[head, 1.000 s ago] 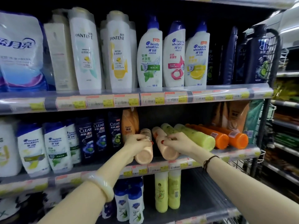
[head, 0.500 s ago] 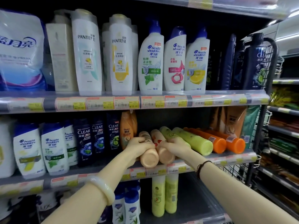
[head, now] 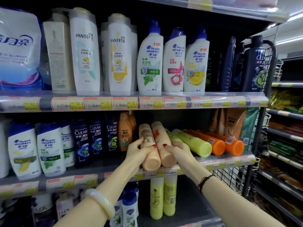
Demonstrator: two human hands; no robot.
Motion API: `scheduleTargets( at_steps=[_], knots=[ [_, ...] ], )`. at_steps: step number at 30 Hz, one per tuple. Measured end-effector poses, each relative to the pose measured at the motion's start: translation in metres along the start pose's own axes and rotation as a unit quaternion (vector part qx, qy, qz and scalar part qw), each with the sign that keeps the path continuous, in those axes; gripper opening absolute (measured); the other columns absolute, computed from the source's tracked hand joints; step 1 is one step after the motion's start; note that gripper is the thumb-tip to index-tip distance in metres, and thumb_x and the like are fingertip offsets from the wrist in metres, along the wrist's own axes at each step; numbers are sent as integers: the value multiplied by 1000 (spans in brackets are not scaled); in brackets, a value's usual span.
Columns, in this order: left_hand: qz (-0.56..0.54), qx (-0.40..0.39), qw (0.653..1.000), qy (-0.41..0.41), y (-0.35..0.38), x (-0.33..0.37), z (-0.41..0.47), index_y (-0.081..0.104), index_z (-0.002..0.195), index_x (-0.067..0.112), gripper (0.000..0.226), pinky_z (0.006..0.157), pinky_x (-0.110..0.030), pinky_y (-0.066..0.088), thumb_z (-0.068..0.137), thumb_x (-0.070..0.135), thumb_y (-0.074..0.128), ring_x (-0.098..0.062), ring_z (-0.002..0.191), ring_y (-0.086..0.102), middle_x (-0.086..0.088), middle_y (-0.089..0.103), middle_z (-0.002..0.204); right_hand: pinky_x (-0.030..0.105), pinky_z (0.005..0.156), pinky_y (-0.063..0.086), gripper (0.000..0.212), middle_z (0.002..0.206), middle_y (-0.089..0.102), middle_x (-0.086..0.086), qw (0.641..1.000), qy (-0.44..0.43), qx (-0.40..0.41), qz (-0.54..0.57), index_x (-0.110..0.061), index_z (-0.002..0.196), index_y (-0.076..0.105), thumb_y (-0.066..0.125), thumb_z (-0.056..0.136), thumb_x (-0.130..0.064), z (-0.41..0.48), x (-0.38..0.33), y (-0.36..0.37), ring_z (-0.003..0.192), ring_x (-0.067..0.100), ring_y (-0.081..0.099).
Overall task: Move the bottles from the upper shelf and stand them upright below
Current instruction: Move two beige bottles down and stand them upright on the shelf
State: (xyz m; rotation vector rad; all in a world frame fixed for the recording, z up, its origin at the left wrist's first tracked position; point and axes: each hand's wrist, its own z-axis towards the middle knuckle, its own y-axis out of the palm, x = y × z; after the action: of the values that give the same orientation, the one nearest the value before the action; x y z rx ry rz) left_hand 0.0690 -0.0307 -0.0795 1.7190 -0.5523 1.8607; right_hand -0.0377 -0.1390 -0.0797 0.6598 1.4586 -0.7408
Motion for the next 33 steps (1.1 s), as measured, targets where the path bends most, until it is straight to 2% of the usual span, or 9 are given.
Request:
scheduleTargets(
  at_steps=[3,5,7,9,13,17,21,27,33],
  knots=[
    [-30,-13,999,20,3,1,-11,37,144,19,79,94,-41,51,76,-2,70,-17,101,60,-5,54,135,49,96,52,66,128,59,18,998,-1,-29,54,-4,141,40,68,82,-16,-6,6,-7,109,32,63],
    [-59,-23,998,19,6,2,-17,30,147,20,83,92,-41,50,78,-6,67,-13,94,60,-4,55,130,46,90,55,60,127,60,21,995,2,-54,86,-1,138,42,66,84,-10,-9,8,-12,108,33,64],
    [-77,-30,997,-3,8,3,-19,23,149,21,88,92,-44,50,78,-8,65,-18,97,60,-8,52,135,45,89,54,58,128,59,21,991,5,-71,113,-1,138,40,63,85,-2,-11,8,-18,109,34,63],
    [-76,-39,996,-18,10,1,-20,27,148,21,85,88,-44,52,78,-7,66,-19,97,61,-9,54,134,47,94,51,62,126,57,19,989,7,-76,129,-2,139,36,62,84,4,-14,7,-23,110,34,60],
    [-99,-50,993,-48,12,-2,-21,55,125,14,49,89,-52,54,80,-3,65,-30,100,66,-12,67,113,49,91,51,57,117,62,18,986,4,-102,129,-4,133,42,59,81,10,-18,3,-31,109,36,60],
    [-110,-48,992,-49,16,0,-24,60,106,16,27,82,-47,56,84,0,63,-29,93,67,-13,69,103,47,82,56,56,121,64,16,984,15,-116,138,-11,132,46,62,81,4,-21,9,-34,106,32,64],
    [-91,-61,993,-37,17,7,-26,51,114,19,39,77,-43,56,82,1,65,-27,88,68,-12,67,101,48,85,55,47,121,64,14,975,19,-107,195,-11,131,45,63,87,-11,-22,13,-37,106,29,65],
    [-83,-82,993,-35,18,10,-30,47,121,12,50,72,-36,54,78,-8,63,-25,90,66,-12,65,103,42,74,55,56,110,65,13,983,2,-110,143,-11,129,43,63,80,4,-23,5,-46,98,27,65],
    [-25,-119,992,-24,9,4,-32,57,120,6,47,82,-40,55,76,-8,66,-27,99,66,-14,68,109,45,85,52,59,114,65,8,986,-25,-145,73,-17,124,50,65,74,11,-30,13,-50,108,26,60]
  ],
)
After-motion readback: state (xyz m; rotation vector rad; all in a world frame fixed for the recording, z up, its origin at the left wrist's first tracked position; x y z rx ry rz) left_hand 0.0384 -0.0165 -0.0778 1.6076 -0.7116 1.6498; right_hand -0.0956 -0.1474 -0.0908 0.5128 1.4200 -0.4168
